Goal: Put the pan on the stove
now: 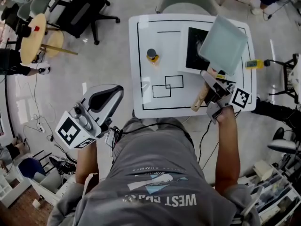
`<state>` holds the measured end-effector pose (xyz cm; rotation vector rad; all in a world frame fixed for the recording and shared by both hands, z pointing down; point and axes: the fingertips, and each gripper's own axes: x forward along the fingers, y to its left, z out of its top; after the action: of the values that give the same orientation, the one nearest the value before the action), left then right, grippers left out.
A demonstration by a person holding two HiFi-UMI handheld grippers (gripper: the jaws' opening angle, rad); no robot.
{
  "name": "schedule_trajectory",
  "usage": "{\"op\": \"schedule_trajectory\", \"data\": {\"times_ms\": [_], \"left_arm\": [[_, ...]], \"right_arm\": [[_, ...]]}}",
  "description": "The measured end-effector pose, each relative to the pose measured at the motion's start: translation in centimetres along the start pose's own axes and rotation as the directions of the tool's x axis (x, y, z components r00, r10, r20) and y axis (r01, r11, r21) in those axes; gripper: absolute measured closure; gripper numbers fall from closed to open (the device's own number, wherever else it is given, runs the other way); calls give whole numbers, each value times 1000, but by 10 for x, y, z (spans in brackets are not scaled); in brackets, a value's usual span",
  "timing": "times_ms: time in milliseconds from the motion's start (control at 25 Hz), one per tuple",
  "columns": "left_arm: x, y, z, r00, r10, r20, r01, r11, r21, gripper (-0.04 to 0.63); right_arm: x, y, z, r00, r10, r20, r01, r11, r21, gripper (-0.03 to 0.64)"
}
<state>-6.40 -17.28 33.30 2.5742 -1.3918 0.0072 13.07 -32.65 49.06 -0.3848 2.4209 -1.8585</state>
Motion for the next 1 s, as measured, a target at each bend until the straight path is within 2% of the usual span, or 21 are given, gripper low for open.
{"op": "schedule_trajectory", "data": {"times_ms": [1000], "left_arm": [[-15, 0, -26, 998, 48, -48, -50, 998, -31, 594]], "right_arm": [[15, -83, -17, 998, -38, -47, 42, 995, 89, 431]]}}
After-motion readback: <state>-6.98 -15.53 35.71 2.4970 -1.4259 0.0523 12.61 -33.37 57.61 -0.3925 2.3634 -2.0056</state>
